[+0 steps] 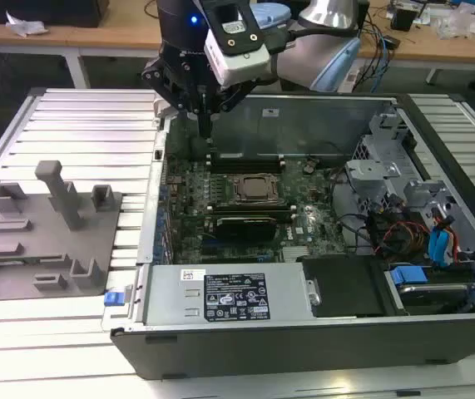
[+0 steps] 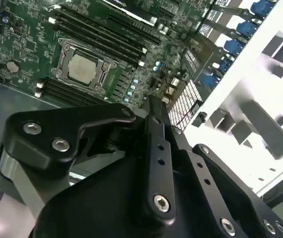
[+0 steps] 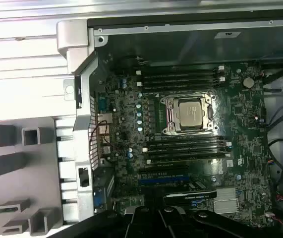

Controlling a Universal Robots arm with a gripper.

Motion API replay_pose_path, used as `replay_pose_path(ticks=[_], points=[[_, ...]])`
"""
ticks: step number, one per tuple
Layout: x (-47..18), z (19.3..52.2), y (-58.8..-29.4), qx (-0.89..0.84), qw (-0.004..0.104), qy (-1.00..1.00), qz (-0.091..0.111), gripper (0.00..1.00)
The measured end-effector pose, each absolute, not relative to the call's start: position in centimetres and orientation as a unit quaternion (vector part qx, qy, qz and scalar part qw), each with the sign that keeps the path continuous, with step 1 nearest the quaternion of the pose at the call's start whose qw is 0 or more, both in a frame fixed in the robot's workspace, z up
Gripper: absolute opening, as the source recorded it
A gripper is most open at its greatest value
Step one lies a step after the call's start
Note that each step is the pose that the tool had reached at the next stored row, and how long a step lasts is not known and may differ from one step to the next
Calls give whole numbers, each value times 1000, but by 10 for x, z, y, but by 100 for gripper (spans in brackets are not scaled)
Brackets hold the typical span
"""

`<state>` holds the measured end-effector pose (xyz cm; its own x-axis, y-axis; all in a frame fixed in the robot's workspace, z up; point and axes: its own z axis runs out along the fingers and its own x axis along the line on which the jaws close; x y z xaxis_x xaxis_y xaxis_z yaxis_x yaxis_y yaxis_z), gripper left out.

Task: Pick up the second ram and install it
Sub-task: 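Reach for the second ram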

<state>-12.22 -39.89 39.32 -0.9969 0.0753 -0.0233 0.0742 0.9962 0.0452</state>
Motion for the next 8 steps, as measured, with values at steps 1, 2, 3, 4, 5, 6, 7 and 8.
replay_pose_path(ticks=[1,2,3,4,5,6,7,8], points=[[-127,393,-399,37,12,999,22,11],[-138,393,-399,37,13,999,22,11],[-144,393,-399,37,12,999,22,11],[-148,393,-399,37,13,999,22,11],[-153,393,-399,37,12,999,22,11],[-161,393,-399,37,12,999,22,11],[-166,393,-399,37,12,999,22,11],[-173,393,-399,37,13,999,22,11]])
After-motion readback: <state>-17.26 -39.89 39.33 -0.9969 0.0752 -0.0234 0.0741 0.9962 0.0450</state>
